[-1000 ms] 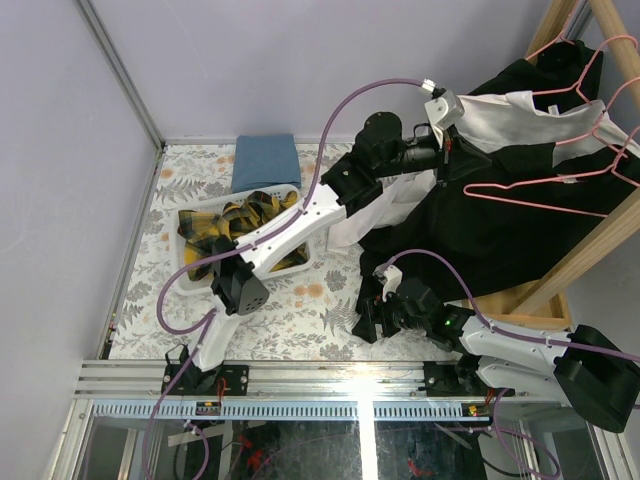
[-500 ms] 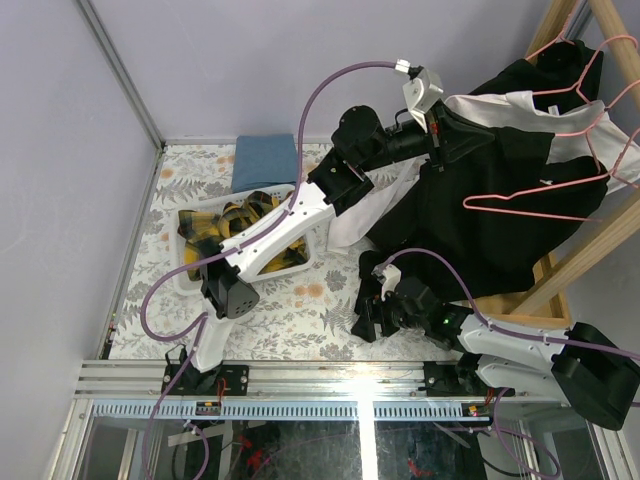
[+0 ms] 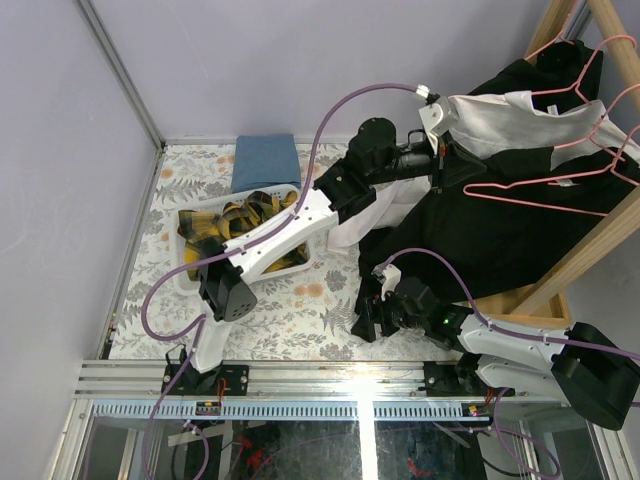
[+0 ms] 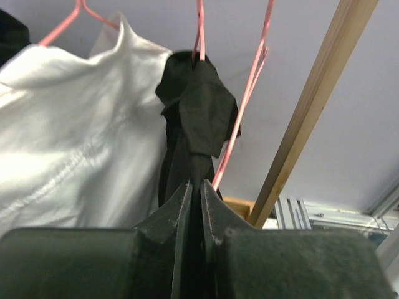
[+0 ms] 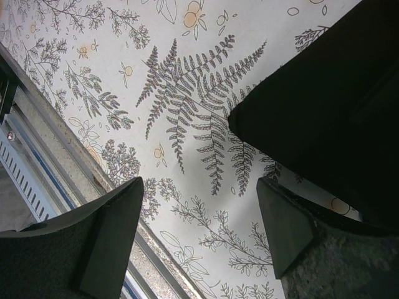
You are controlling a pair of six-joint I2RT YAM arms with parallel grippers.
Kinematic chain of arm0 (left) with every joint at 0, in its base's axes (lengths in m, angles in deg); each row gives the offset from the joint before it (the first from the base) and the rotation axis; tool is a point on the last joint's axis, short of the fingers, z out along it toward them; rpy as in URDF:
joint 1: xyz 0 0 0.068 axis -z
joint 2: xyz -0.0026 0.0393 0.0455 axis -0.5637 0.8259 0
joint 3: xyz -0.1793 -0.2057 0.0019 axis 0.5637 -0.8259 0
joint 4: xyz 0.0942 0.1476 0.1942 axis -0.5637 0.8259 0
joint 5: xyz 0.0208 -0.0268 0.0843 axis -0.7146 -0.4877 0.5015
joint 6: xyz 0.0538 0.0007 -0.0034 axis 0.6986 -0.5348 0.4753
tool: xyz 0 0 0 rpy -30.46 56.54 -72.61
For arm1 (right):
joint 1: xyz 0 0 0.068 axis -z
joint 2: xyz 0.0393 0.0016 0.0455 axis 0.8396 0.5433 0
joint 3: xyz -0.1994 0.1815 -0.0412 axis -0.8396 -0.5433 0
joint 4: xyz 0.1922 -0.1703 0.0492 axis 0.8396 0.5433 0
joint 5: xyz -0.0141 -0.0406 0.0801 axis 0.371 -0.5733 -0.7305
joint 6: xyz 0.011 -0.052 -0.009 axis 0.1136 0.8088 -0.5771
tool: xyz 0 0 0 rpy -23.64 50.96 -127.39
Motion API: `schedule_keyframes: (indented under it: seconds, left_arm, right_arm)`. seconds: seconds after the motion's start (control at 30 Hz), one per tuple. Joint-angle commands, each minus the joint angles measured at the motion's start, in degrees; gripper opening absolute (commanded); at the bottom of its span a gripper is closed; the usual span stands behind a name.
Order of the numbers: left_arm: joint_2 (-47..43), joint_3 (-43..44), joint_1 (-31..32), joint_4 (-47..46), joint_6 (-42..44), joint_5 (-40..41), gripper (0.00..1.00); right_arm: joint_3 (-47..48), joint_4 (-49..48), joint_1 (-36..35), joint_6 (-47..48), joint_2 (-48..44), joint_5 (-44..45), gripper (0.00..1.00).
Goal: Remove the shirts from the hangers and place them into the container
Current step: Pick up the hanger from the clothesline.
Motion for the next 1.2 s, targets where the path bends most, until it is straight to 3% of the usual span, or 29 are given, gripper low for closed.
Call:
schedule_keyframes:
  seconds: [0.0,0.3,0.4,0.5,0.57,0.6,0.9,1.17]
  left_arm:
    - [1.3,1.2,-0.3,8.3,3.4,0.9,0.08]
    - [6.8,8.8,-0.3,13.2,3.7,-0.8,0.28]
    - [7.9,9.9,-0.4,13.8,3.5,-1.3,0.29]
    - [8.3,10.0,-0.3,12.6,3.3,-1.8,0.22]
    - [8.6,10.3,-0.4,11.1,2.6,-2.4,0.02]
    - [8.7,10.4,-0.5,9.9,1.8,-2.4,0.00]
    - [3.7,6.0,-0.7,-9.1,-3.0,-1.9,0.00]
    - [0.0,2.8,-0.6,-17.6,-4.5,-1.4,0.00]
  right_arm:
    - [0.3,4.0,-0.3,0.0,1.3,0.3,0.81]
    - [0.3,4.0,-0.2,-0.1,1.0,0.2,0.81]
    - [0.3,4.1,-0.2,-0.1,1.1,0.2,0.81]
    - [0.3,4.1,-0.2,-0.1,1.1,0.2,0.81]
    - [0.3,4.1,-0.2,-0.1,1.1,0.2,0.81]
    - [0.3,4.1,-0.2,-0.1,1.1,0.2,0.81]
    - [0.5,4.2,-0.3,-0.3,1.6,0.3,0.81]
    - [0.8,4.3,-0.3,-0.3,2.3,0.4,0.81]
